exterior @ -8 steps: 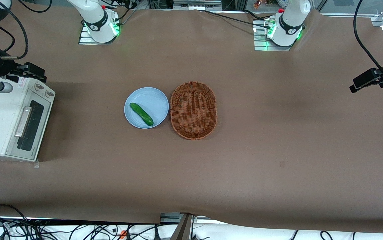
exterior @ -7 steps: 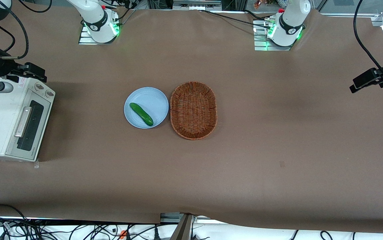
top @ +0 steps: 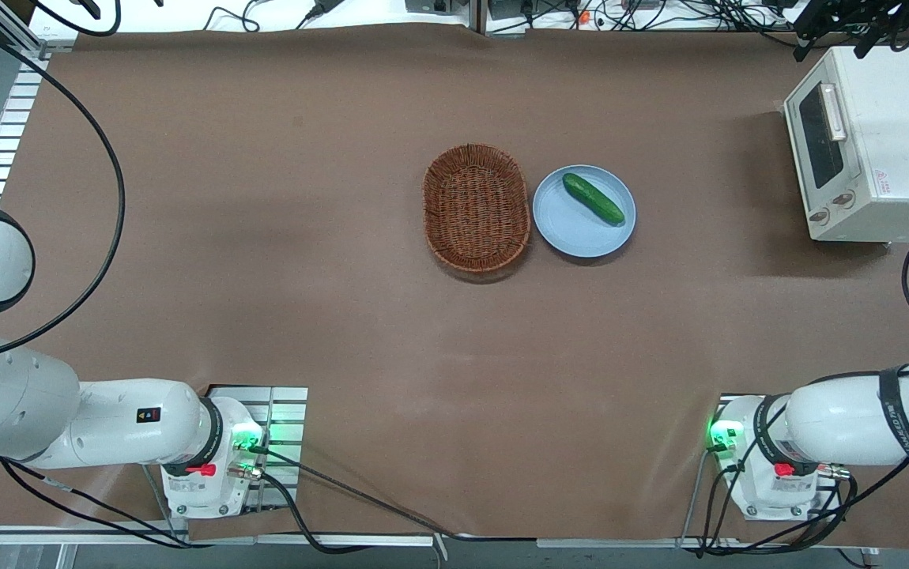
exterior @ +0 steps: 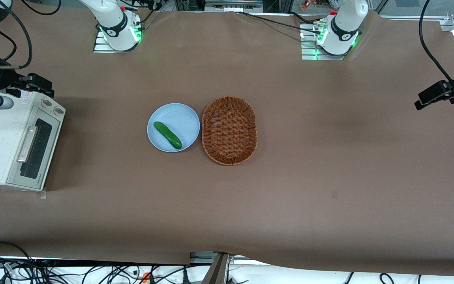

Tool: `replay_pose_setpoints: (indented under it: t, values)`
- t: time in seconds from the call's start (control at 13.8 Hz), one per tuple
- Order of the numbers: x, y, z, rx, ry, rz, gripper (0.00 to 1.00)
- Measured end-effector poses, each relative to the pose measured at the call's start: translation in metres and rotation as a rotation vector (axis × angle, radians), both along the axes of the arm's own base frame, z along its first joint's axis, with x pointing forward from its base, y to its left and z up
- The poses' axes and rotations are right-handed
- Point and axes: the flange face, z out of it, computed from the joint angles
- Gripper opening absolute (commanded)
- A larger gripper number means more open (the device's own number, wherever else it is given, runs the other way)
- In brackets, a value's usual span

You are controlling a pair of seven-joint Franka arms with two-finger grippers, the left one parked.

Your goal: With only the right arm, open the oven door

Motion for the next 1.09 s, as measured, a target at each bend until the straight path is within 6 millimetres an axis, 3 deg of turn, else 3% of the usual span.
replay_pose_setpoints:
  t: [0.15, 0.51, 0.65, 0.73, 0.8, 0.87, 1.09]
  values:
    - [0.001, -0.002, -0.001, 0.000, 0.004, -0.003, 1.00]
    - [0.014, -0.007, -0.034, -0.005, 0.063, -0.014, 1.00]
    - [0.014, -0.006, -0.038, -0.005, 0.080, -0.014, 1.00]
    - [0.013, -0.006, -0.038, -0.005, 0.090, -0.014, 0.85]
    - [0.012, -0.006, -0.037, -0.005, 0.094, -0.013, 0.39]
    - [0.012, -0.005, -0.036, -0.005, 0.096, -0.013, 0.00]
    - [0.008, -0.003, -0.037, -0.006, 0.124, -0.010, 0.00]
